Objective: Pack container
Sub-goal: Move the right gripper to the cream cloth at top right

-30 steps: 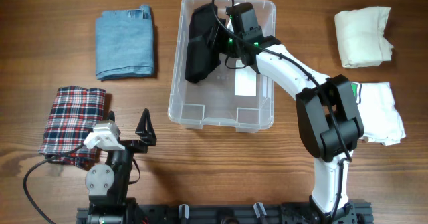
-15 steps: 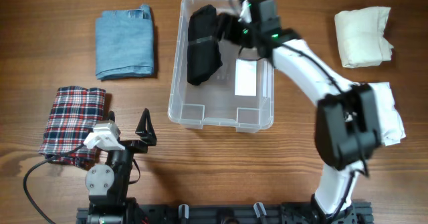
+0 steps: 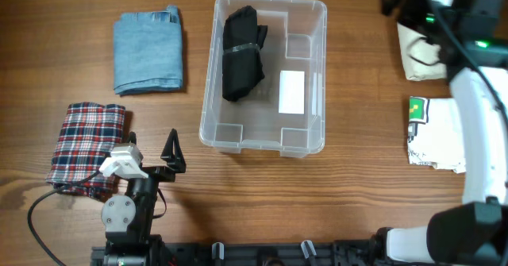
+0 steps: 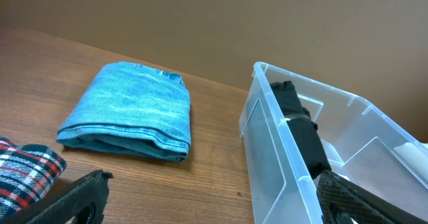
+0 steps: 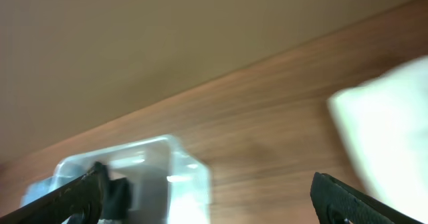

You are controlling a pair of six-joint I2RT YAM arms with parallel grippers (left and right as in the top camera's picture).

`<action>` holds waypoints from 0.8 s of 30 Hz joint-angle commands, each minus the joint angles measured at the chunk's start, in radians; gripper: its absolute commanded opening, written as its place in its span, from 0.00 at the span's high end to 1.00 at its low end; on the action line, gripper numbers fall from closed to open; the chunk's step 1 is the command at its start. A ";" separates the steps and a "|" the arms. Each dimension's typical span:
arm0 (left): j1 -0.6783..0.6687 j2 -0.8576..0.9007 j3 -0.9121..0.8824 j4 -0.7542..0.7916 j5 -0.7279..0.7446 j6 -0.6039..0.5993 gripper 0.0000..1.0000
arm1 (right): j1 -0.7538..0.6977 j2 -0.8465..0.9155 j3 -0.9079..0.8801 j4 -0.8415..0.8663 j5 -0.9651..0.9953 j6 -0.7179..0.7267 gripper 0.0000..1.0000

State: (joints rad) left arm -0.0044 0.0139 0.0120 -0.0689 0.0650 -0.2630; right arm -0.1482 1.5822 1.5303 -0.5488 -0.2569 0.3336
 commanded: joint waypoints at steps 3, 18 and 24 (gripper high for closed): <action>0.007 -0.007 -0.006 -0.003 -0.013 0.021 0.00 | -0.140 -0.071 0.011 -0.126 0.125 -0.099 0.00; 0.007 -0.007 -0.006 -0.003 -0.013 0.021 0.00 | -0.340 0.100 0.010 -0.092 0.279 -0.357 0.00; 0.007 -0.007 -0.006 -0.003 -0.013 0.021 0.00 | -0.378 0.245 0.010 -0.014 0.249 -0.344 0.00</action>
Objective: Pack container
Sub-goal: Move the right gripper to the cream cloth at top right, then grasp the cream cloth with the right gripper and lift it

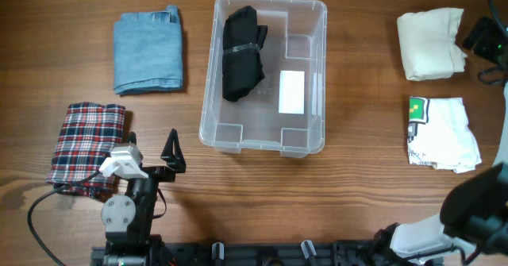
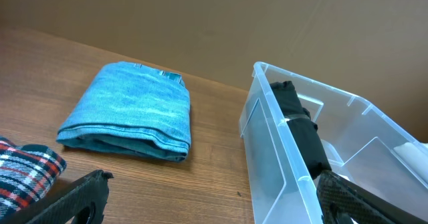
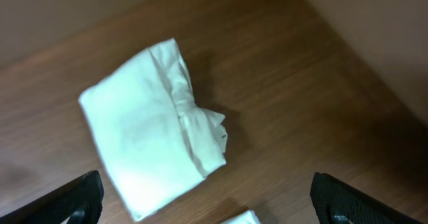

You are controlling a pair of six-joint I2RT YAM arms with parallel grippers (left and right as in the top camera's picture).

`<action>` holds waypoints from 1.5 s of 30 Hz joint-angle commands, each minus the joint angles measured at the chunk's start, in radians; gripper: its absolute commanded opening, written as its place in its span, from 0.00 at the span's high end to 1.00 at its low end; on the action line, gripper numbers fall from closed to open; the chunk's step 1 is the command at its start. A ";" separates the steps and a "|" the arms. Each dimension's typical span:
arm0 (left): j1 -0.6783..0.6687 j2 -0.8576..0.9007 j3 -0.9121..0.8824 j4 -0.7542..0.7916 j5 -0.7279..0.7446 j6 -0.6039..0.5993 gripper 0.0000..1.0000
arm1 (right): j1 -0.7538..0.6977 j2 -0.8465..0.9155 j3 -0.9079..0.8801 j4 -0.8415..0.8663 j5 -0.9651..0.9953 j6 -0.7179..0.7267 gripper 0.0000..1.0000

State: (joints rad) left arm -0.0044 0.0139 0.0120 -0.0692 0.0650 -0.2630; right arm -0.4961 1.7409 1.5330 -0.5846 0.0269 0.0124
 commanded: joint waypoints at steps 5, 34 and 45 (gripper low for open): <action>0.007 -0.007 -0.006 -0.003 -0.013 0.021 0.00 | -0.047 0.211 0.008 0.101 -0.183 -0.092 0.02; 0.007 -0.007 -0.006 -0.003 -0.013 0.021 0.00 | 0.022 0.448 0.008 0.335 -0.147 -0.034 0.96; 0.007 -0.007 -0.006 -0.003 -0.013 0.021 0.00 | 0.081 0.490 0.008 0.236 -0.324 0.115 0.96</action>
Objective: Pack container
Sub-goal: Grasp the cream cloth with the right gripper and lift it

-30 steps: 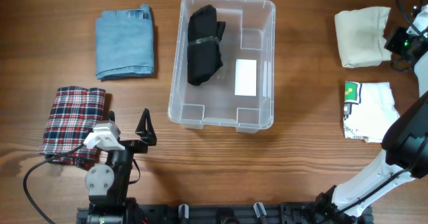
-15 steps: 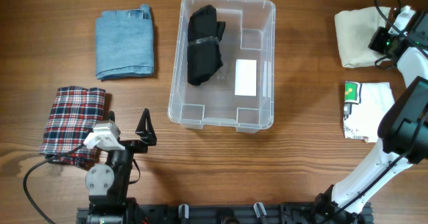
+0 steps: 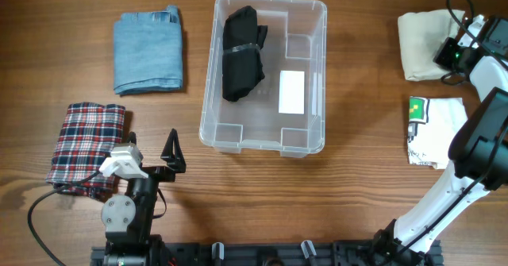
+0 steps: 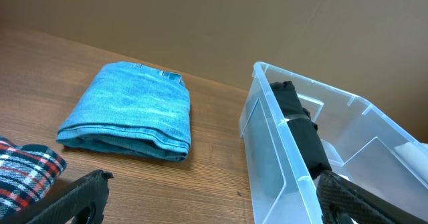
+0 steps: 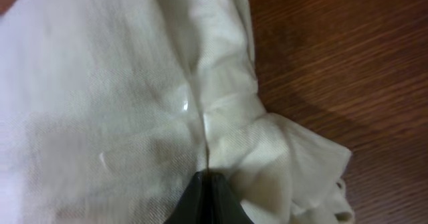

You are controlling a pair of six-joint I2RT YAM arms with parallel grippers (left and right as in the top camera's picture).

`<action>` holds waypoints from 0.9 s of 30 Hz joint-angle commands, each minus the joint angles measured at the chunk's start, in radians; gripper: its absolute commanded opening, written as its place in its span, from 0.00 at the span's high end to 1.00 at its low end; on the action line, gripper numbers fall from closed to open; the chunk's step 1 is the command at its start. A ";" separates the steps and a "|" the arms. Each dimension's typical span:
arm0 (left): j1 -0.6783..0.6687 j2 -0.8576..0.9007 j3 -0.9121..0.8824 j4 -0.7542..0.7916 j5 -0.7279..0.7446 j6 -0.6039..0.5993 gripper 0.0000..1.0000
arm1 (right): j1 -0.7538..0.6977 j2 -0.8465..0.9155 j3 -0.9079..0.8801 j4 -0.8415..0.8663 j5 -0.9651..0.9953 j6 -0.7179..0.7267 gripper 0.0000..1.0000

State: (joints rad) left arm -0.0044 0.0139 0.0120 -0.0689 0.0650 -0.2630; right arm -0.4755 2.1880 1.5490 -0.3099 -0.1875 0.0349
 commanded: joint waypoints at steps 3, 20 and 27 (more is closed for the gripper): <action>0.007 -0.007 -0.006 -0.003 -0.013 0.021 0.00 | 0.087 0.039 -0.008 -0.040 -0.148 0.182 0.96; 0.007 -0.007 -0.006 -0.003 -0.013 0.021 0.00 | 0.047 -0.219 0.003 -0.061 -0.124 0.283 0.10; 0.007 -0.007 -0.006 -0.003 -0.013 0.021 0.00 | -0.038 -0.151 0.002 -0.113 -0.301 0.226 0.04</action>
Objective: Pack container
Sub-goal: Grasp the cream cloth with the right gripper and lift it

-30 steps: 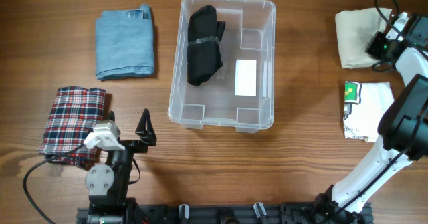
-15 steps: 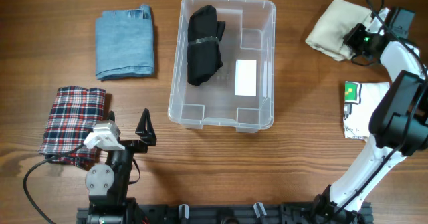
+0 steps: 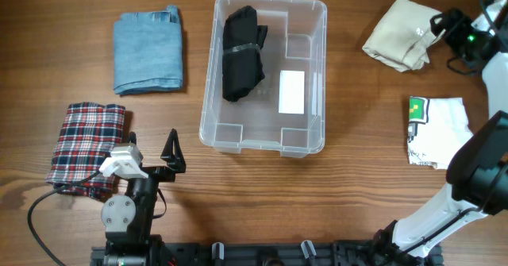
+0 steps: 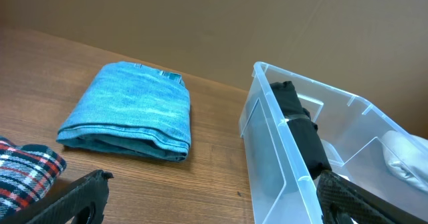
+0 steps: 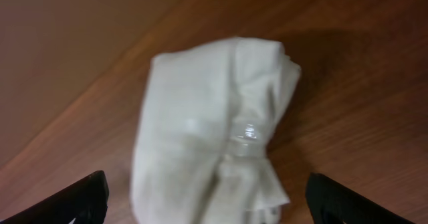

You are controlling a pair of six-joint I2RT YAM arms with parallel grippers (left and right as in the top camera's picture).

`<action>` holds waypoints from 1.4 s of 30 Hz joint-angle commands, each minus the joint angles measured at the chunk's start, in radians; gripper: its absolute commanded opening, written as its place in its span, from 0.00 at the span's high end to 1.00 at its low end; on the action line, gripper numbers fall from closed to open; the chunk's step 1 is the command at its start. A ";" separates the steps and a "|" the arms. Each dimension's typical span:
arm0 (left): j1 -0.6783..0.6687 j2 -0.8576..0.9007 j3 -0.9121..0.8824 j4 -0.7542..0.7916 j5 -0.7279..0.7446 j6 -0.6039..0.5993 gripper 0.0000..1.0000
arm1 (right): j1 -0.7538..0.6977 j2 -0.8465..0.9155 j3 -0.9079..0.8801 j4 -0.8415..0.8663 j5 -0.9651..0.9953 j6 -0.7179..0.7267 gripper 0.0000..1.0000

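A clear plastic container (image 3: 208,99) stands at the table's middle with a black garment (image 3: 242,53) inside. A rumpled cream cloth (image 3: 397,34) lies tilted to its right. My right gripper (image 3: 439,26) is at the cloth's right end. In the right wrist view the cream cloth (image 5: 200,130) is blurred and fills the space ahead of my right gripper (image 5: 214,204), whose fingers stand wide apart, open. My left gripper (image 3: 151,148) rests open at the front left; in its wrist view the left gripper (image 4: 210,207) faces the container (image 4: 267,137).
Folded blue denim (image 3: 148,52) lies at the back left. A plaid cloth (image 3: 87,143) sits at the front left beside the left arm. A white printed shirt (image 3: 440,131) is at the right. A white label (image 3: 292,91) is in the container.
My right gripper was shut on the cream cloth at the back right. Now its fingers are apart, and the cloth sits further left, turned and rumpled. The left arm has not moved.
My right arm stood open over the cream cloth. Then it was out at the right edge, open, looking down on the cloth. Then it was shut on the cloth. Now the cloth sits nearer the container and the jaws are open.
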State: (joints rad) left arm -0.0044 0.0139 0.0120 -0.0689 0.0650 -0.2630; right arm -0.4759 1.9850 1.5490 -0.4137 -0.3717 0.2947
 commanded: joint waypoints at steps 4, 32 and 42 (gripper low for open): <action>0.007 -0.007 -0.006 -0.003 -0.013 0.021 0.00 | -0.063 0.116 0.002 -0.008 -0.204 -0.029 0.03; 0.007 -0.007 -0.006 -0.003 -0.013 0.021 0.00 | 0.015 0.343 0.002 0.241 -0.290 0.150 0.02; 0.007 -0.007 -0.006 -0.003 -0.013 0.021 0.00 | 0.006 0.347 0.002 0.299 -0.335 0.185 0.62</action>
State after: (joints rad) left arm -0.0044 0.0139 0.0120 -0.0689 0.0650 -0.2630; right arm -0.4683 2.3024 1.5486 -0.1410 -0.6701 0.4557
